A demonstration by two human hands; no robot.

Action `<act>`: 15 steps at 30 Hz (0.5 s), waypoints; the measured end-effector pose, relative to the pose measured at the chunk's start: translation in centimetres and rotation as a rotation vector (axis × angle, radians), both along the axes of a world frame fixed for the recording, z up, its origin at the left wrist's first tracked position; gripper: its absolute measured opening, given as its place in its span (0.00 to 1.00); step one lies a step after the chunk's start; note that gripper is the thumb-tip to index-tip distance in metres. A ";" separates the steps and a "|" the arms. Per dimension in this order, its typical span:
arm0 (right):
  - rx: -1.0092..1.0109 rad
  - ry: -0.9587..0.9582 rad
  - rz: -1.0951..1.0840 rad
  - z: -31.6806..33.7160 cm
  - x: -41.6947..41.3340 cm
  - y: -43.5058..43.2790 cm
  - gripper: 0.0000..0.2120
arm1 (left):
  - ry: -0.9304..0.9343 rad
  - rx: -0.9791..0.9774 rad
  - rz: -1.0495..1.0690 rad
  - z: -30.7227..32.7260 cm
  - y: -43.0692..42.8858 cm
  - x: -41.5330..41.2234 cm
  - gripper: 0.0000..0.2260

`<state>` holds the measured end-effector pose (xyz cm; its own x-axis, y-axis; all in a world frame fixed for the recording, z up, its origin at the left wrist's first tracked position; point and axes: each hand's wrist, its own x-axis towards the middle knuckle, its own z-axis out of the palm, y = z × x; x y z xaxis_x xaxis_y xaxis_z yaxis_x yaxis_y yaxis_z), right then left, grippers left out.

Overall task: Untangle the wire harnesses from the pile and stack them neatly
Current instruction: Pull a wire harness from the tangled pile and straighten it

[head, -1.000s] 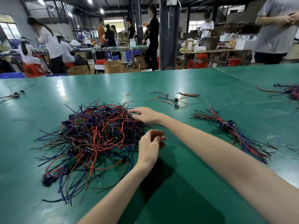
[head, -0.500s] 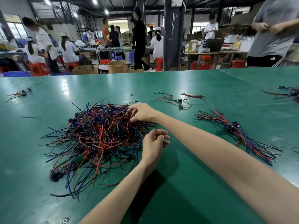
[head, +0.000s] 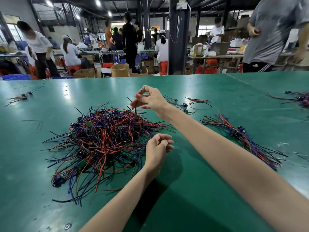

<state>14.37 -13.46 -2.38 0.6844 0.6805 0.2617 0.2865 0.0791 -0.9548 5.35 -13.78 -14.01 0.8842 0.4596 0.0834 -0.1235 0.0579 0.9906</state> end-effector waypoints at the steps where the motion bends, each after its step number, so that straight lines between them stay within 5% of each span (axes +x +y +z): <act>1: 0.016 -0.022 0.021 0.3 -0.2 -0.1 0.07 | -0.001 0.001 -0.002 0.0 0.0 0.0 0.12; 15: 0.533 0.401 0.149 3.7 -0.6 -2.1 0.06 | -0.009 -0.036 0.044 0.3 0.1 0.0 0.11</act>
<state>13.74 -15.55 1.30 0.7074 0.6237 0.3327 -0.1322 0.5791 -0.8045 5.38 -13.72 -13.67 0.8625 0.5006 0.0738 -0.1355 0.0880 0.9869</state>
